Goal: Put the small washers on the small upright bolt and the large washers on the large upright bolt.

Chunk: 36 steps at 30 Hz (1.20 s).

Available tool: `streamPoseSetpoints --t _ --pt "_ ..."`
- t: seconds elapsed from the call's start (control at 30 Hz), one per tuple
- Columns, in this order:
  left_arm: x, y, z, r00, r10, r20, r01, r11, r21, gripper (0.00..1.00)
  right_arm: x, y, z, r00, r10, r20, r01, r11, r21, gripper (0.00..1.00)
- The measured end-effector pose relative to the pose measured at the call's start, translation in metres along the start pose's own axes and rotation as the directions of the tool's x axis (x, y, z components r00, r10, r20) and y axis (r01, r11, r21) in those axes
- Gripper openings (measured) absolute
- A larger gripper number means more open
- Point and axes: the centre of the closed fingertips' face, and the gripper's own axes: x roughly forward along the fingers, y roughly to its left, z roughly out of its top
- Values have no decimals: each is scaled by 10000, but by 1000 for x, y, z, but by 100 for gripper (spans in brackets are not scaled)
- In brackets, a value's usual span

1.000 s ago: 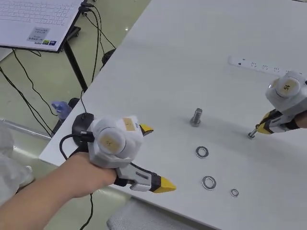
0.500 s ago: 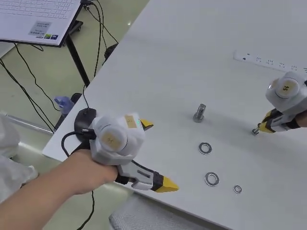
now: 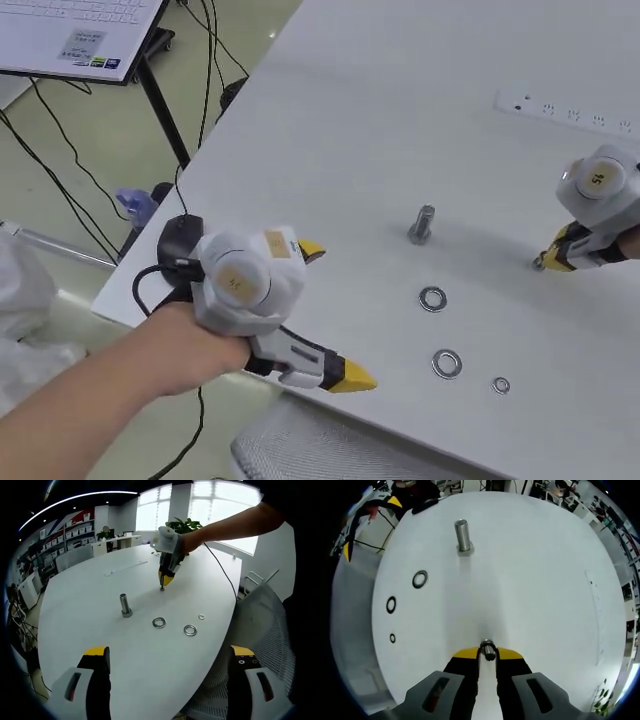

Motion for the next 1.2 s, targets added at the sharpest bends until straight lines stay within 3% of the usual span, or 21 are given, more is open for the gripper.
streamPoseSetpoints --t 0.53,1.2 --pt "-2 3 -4 9999 105 -84 -106 9999 -105 96 10 2 -1 9998 107 -167 -110 9998 -190 13" --pt "-1 3 -4 9999 21 -160 -23 9999 -114 91 9 2 -2 9999 115 -23 -115 9999 0 14"
